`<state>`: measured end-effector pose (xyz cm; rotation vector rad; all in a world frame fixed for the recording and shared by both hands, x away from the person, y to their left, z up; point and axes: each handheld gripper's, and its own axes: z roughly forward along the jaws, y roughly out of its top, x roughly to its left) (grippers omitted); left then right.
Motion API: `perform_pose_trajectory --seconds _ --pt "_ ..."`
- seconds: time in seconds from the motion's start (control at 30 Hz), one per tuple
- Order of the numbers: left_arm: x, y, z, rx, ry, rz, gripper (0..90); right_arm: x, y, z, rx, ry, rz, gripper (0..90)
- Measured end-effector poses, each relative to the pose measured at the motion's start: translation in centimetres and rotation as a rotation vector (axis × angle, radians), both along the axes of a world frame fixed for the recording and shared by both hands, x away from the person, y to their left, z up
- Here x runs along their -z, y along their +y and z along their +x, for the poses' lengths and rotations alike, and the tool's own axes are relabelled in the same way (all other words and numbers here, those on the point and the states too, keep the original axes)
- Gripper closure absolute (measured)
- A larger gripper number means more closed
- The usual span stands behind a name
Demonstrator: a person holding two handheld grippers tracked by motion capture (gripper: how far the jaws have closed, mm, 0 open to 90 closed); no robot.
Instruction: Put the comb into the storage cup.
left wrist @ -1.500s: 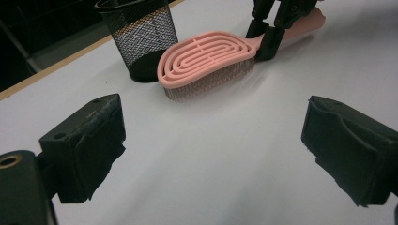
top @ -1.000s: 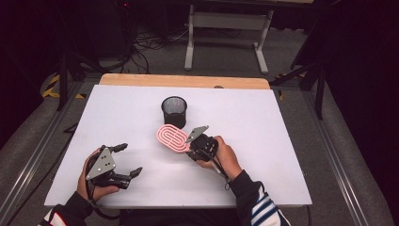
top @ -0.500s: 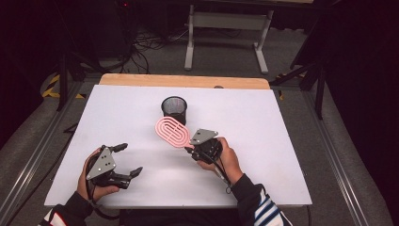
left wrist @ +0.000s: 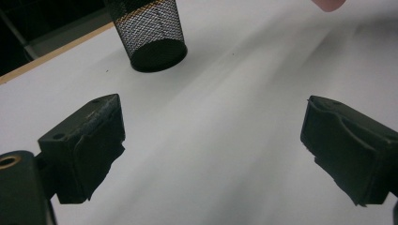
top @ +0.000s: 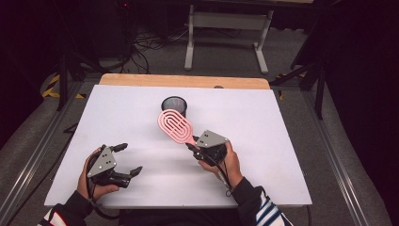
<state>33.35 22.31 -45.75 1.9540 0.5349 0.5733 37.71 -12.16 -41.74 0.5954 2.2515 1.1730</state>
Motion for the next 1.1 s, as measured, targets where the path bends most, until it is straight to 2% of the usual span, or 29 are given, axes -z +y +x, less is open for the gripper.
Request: perform_pose_trajectory --seconds 0.33,0.7,0.83,1.1 --pt "0.0 -0.2 0.0 0.002 0.002 -0.002 7.8 -0.7 -1.1 -0.8 0.025 -0.071 0.049 69.8" --pt "-0.4 -0.2 -0.1 -0.001 -0.004 -0.018 7.5 -1.2 -1.8 -1.7 0.039 -0.142 0.078 69.8" --pt "-0.7 -0.4 -0.2 0.006 -0.011 -0.007 8.4 -1.3 -2.0 -2.0 0.043 -0.16 0.085 69.8" --pt "-1.4 -1.4 0.3 0.015 -0.012 -0.013 9.0 -1.4 -2.4 -2.4 0.055 -0.189 0.105 69.8"
